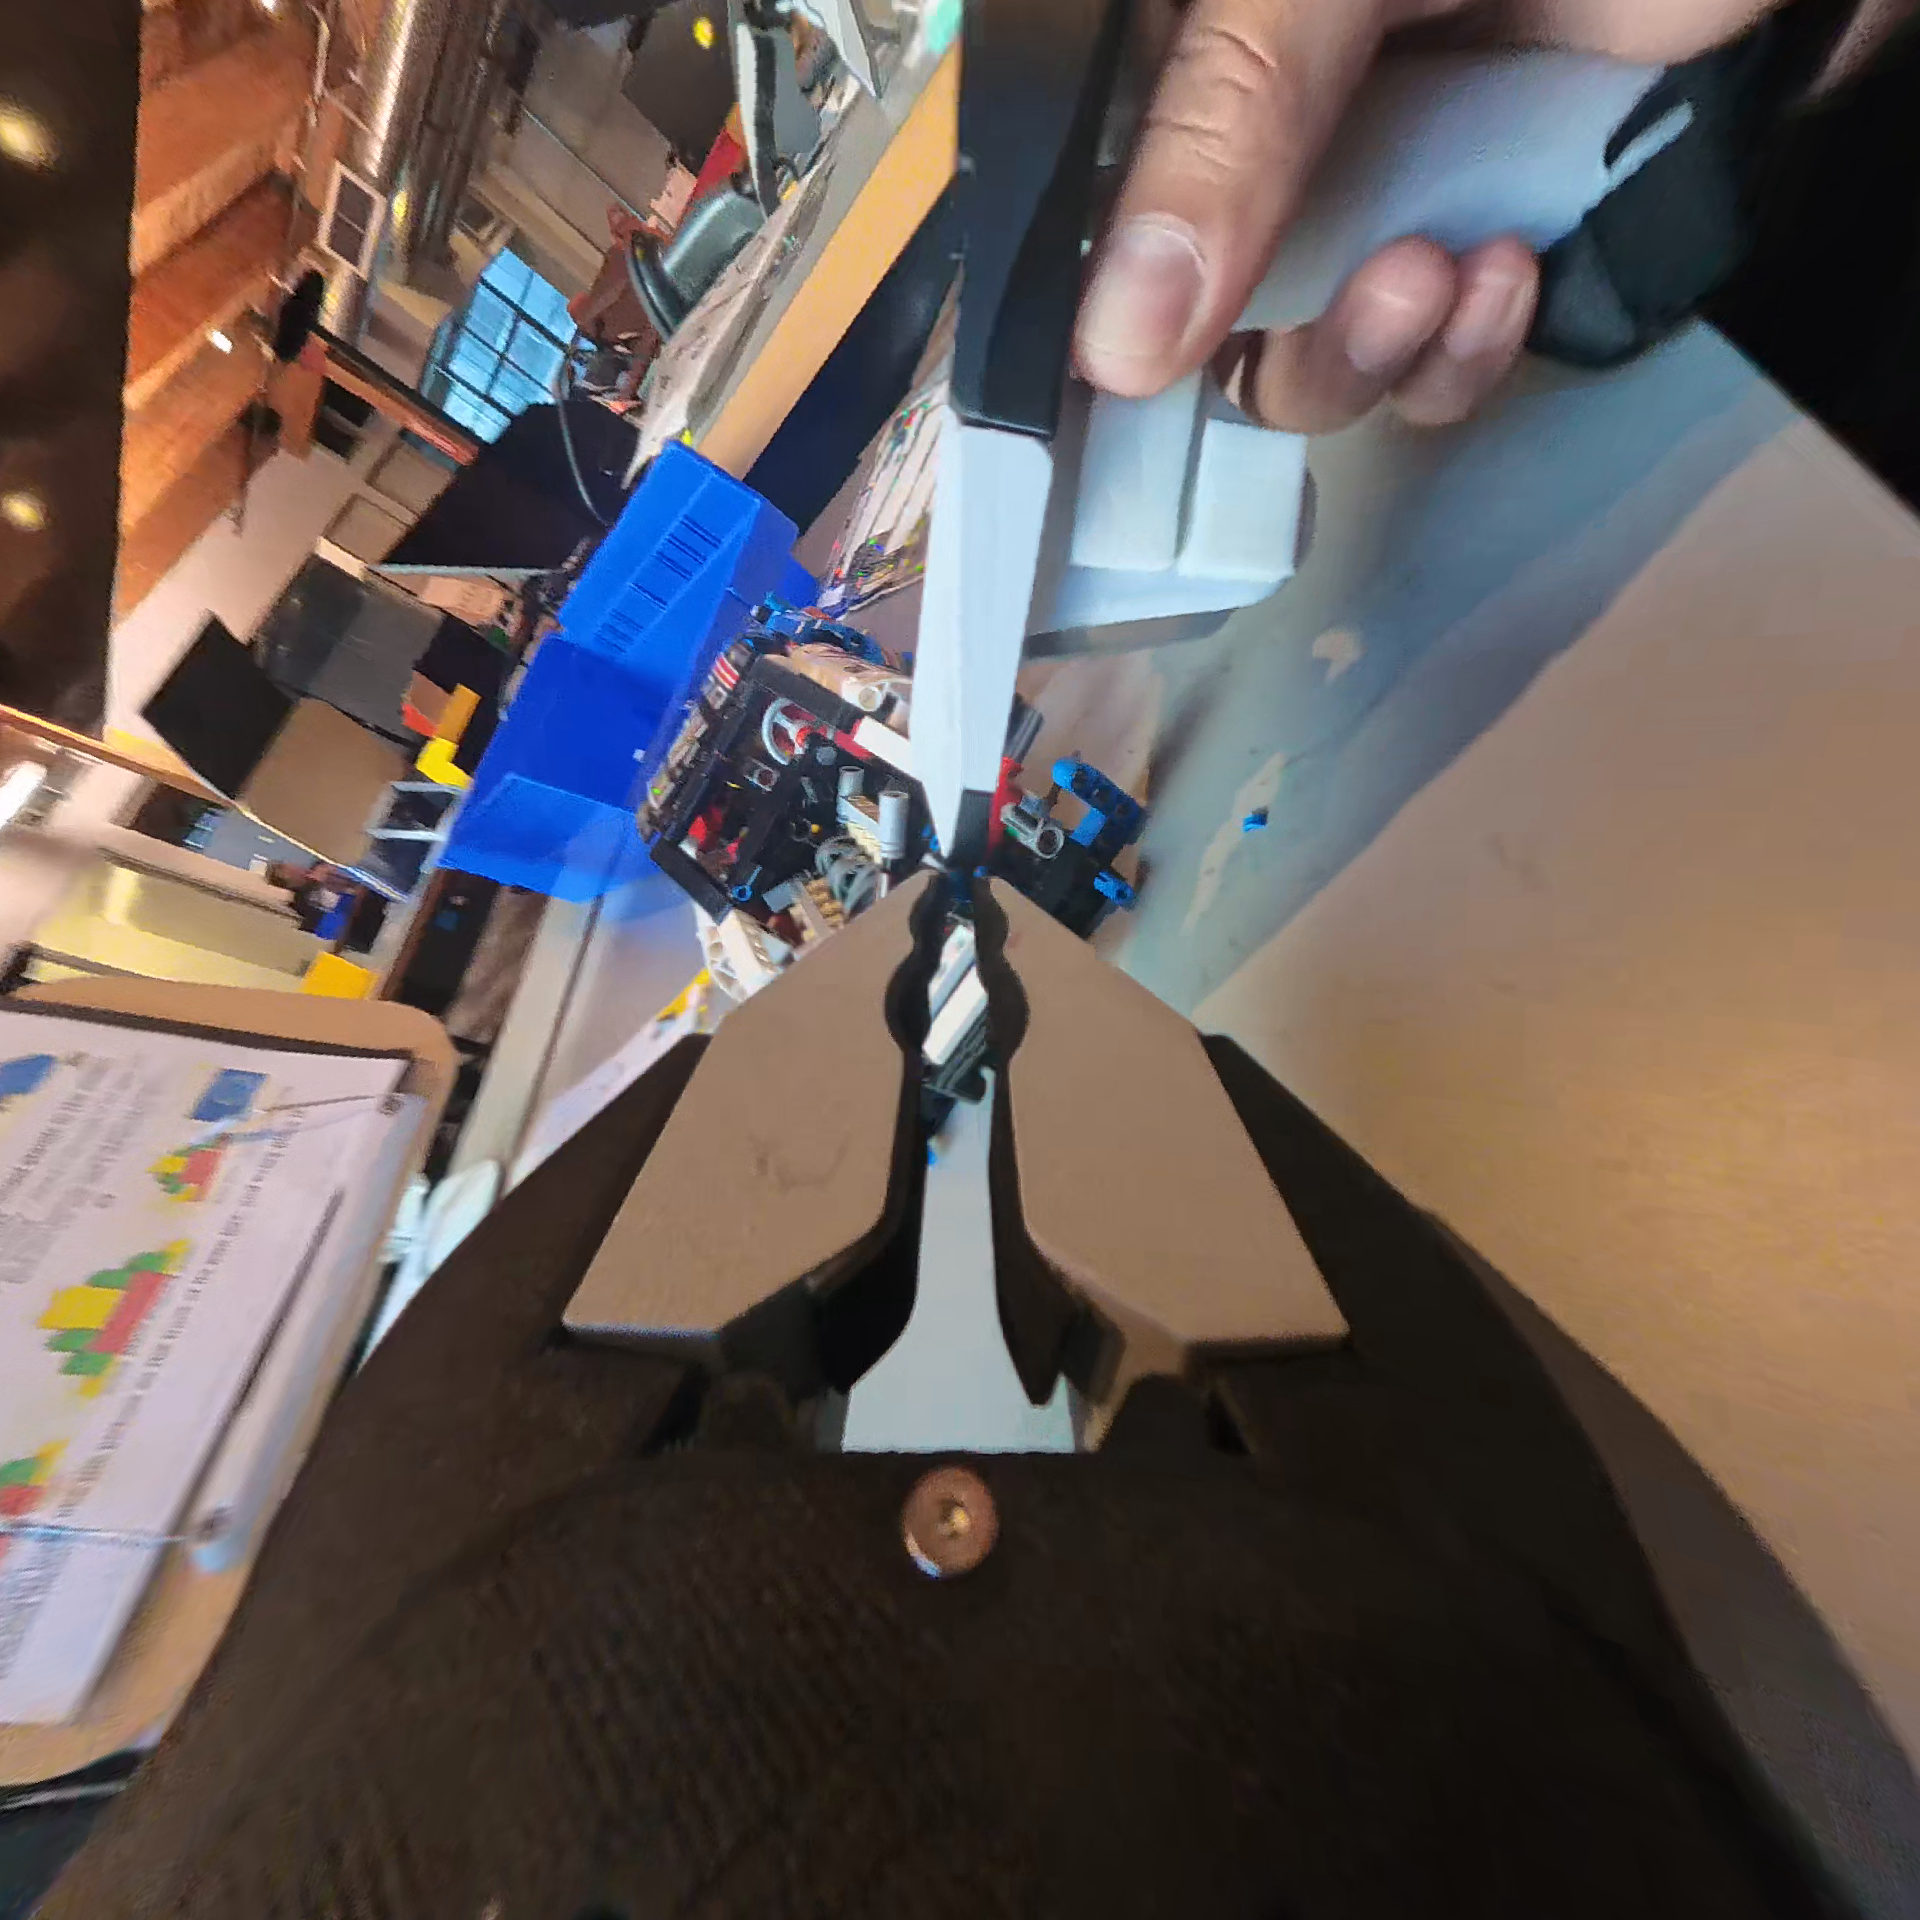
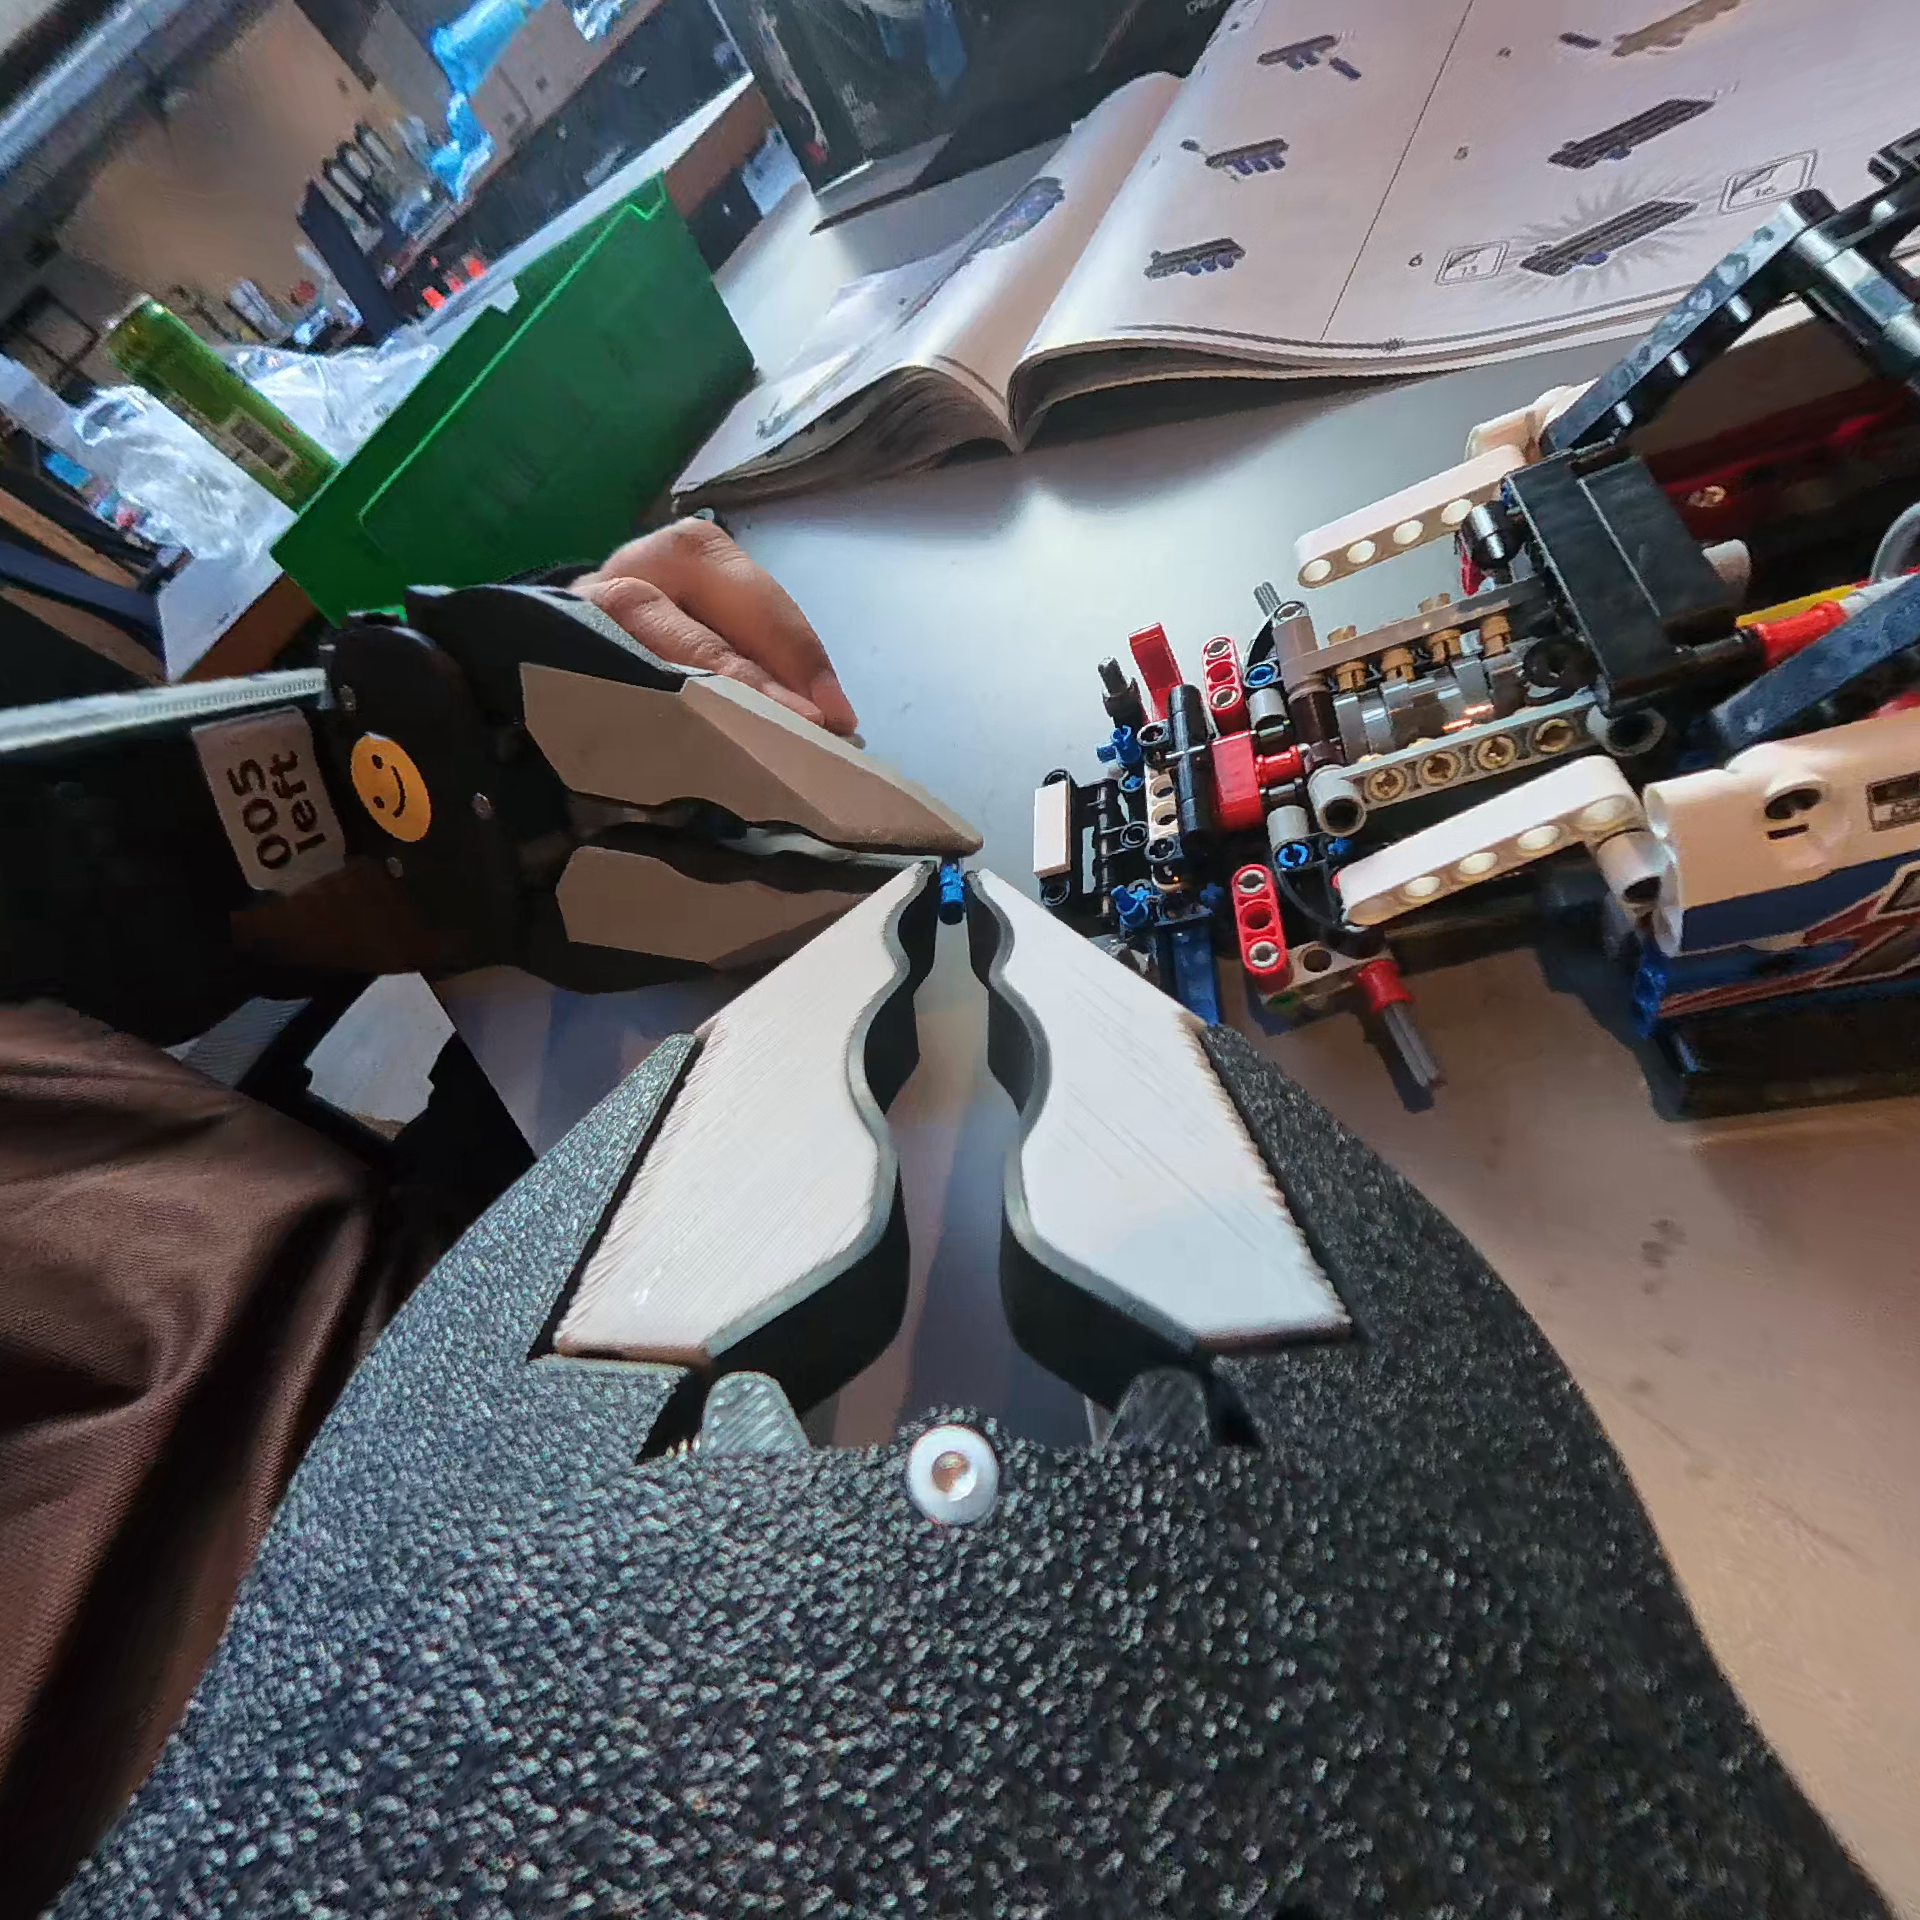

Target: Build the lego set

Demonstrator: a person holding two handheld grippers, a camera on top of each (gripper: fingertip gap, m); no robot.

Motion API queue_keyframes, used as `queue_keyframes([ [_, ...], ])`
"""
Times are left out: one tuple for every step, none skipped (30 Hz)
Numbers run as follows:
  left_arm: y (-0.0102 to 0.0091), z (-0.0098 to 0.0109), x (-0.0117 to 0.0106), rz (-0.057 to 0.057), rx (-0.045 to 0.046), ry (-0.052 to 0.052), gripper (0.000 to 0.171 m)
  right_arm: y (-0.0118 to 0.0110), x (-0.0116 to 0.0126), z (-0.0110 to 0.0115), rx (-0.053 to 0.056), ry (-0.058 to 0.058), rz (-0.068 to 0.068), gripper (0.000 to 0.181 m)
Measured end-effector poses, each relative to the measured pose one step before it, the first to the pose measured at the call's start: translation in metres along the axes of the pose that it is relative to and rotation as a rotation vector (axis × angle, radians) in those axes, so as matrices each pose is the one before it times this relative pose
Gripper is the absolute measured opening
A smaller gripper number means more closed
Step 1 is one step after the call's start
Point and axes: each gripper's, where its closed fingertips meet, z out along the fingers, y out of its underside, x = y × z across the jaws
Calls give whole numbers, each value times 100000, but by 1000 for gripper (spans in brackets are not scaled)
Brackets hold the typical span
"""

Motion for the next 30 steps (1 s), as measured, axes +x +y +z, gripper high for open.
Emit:
queue_keyframes([
  [42,9,37,-3554,514,1554,2,24,24,31,-140,528,-408,5],
  [34,13,36,-2429,428,1100,2,32,15,23,-400,483,-429,5],
  [47,9,21,-435,-249,630,2,58,19,22,-643,322,-213,5],
  [29,12,55,252,-263,243,2,42,9,19,-433,53,167,5],
  [17,7,87,1021,-240,-175,2,32,19,-4,-175,-191,576,5],
  [24,24,146,1295,-287,51,2,36,17,-15,-83,-396,836,5],
  [23,29,100,1040,-340,-103,3,68,31,-12,-111,-446,967,5],
  [26,25,56,497,-256,-3,3,30,25,-6,80,-402,891,5],
  [-10,0,13,-59,-27,83,3,17,6,-4,130,-300,645,5],
  [-10,-12,-30,-483,53,90,3,1,-9,-7,-7,-122,223,5],
  [-16,-32,-66,-815,131,29,3,-14,-14,-5,-50,-2,-163,5],
  [-23,-29,-45,-818,174,177,3,-20,-33,11,-36,12,-234,5],
  [-5,-15,-10,-619,24,285,3,-2,-3,12,-49,23,-152,5],
  [14,1,22,-343,-176,379,3,20,13,28,-104,31,-55,5],
  [11,12,104,-179,-300,658,3,43,17,32,-80,-19,30,5],
  [-7,-2,64,-315,-228,386,4,43,-2,39,-25,-159,105,5],
  [-14,1,53,-272,-179,331,4,35,-11,17,-169,-174,98,5],
  [-8,1,-7,-296,-77,-93,4,-9,-2,-11,-48,-26,-175,5],
  [-32,-14,-36,-251,142,-129,4,-8,-9,-13,-114,55,-323,5],
  [-6,-3,6,-331,42,292,4,23,2,-18,-238,138,-356,5],
  [-9,-12,-46,-399,99,-124,3,40,18,-16,-270,284,-342,5],
  [-22,-20,-65,-467,148,-168,3,35,8,-6,-260,210,-362,5],
  [-2,-13,-11,-569,32,257,3,25,-9,-4,-149,36,-265,5],
  [-7,1,-24,-530,-25,158,3,3,-21,-1,-48,-7,-242,5],
  [9,-2,-18,-352,-73,30,4,-10,-4,-12,-21,48,-299,5],
  [6,8,29,-69,-64,301,3,-9,-11,-5,30,-10,-245,5],
  [13,0,42,140,-57,201,3,-16,5,-15,26,19,-149,5],
  [9,13,20,244,-77,-14,3,-12,4,-22,-16,100,-172,5],
  [12,9,39,272,-64,43,3,-14,11,-24,-42,84,-176,5],
  [-3,4,13,144,-40,7,3,10,1,-25,-124,50,-150,5],
])
